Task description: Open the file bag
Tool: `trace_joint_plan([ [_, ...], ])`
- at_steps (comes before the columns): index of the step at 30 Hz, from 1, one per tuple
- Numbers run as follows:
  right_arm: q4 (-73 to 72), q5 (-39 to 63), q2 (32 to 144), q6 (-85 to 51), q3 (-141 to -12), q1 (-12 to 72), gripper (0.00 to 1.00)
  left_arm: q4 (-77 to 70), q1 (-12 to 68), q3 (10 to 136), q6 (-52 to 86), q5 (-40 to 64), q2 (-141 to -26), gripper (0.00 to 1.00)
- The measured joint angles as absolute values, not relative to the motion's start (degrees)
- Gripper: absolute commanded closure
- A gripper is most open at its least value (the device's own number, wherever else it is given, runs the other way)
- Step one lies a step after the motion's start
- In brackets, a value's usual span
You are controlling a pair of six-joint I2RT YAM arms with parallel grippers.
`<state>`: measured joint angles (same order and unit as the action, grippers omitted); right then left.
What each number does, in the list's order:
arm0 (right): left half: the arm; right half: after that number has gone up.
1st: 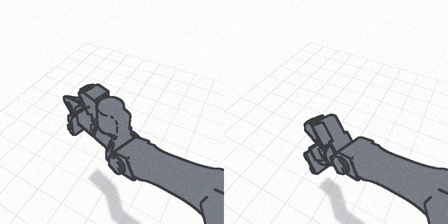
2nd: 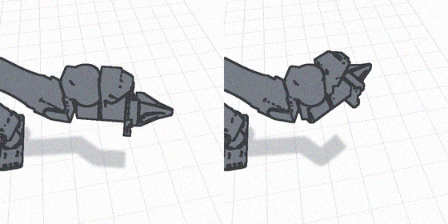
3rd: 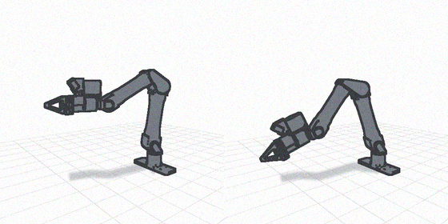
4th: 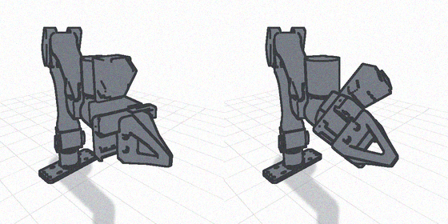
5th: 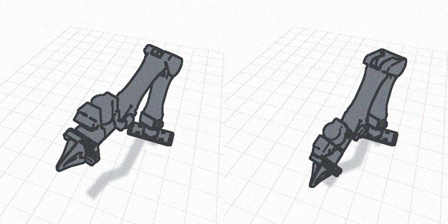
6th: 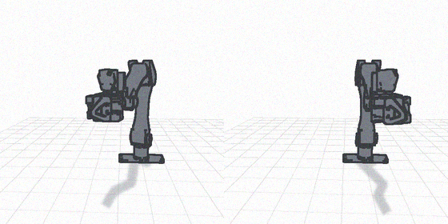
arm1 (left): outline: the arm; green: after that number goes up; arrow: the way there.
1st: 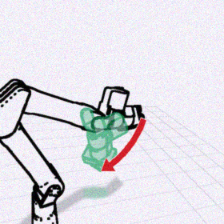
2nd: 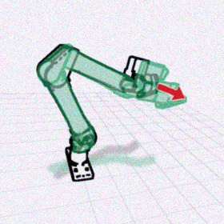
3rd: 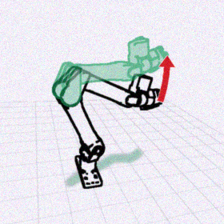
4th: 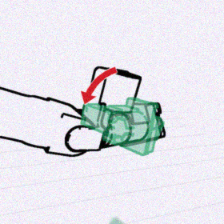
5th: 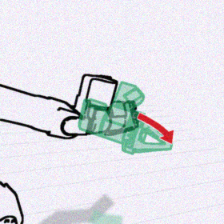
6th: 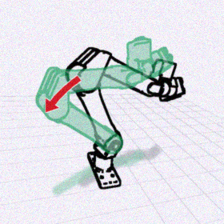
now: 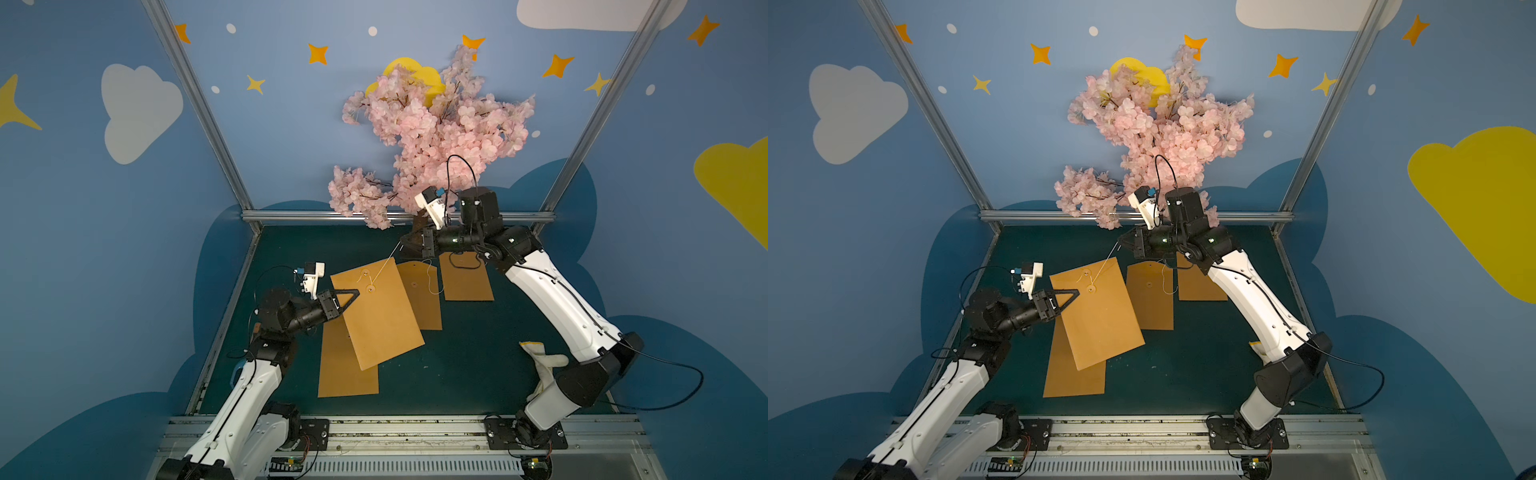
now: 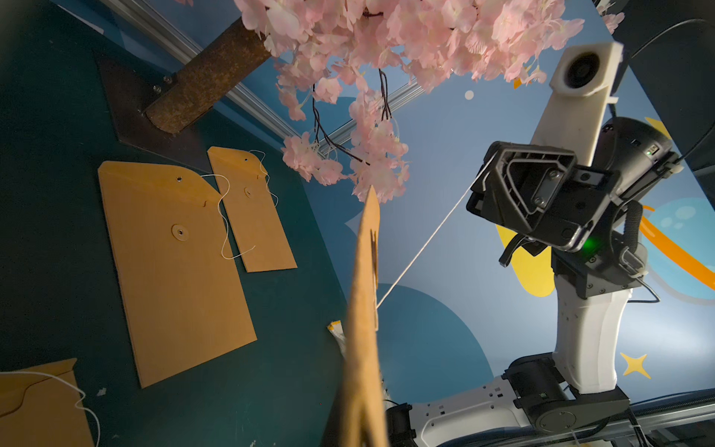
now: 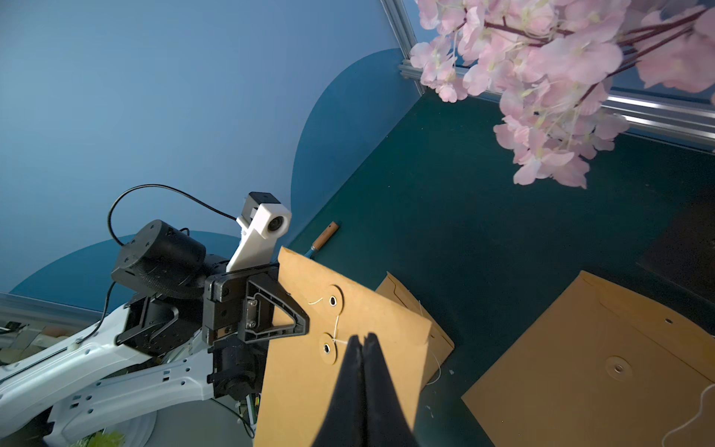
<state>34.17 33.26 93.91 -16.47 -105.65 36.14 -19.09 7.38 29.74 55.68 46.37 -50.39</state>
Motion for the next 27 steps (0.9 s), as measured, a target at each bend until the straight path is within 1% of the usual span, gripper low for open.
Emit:
trace_joint_plan([
  [11,34.8,36.5,96.6,-16.6,-109.5,44.4,1.0,-20.8,8.4,30.1,55.3,44.8,-57.6,0.98],
  [18,34.7,37.2,96.9,-16.7,-109.4,47.3,1.0,-22.9,8.4,34.2,55.6,42.6,-63.0,0.98],
  [21,34.1,37.1,95.9,-16.8,-107.2,48.3,1.0,-24.9,8.4,36.6,56.5,41.7,-66.1,0.97],
  [27,32.8,35.7,90.0,-17.7,-96.9,49.1,1.0,-28.0,8.1,40.6,59.0,40.7,-71.4,0.98],
])
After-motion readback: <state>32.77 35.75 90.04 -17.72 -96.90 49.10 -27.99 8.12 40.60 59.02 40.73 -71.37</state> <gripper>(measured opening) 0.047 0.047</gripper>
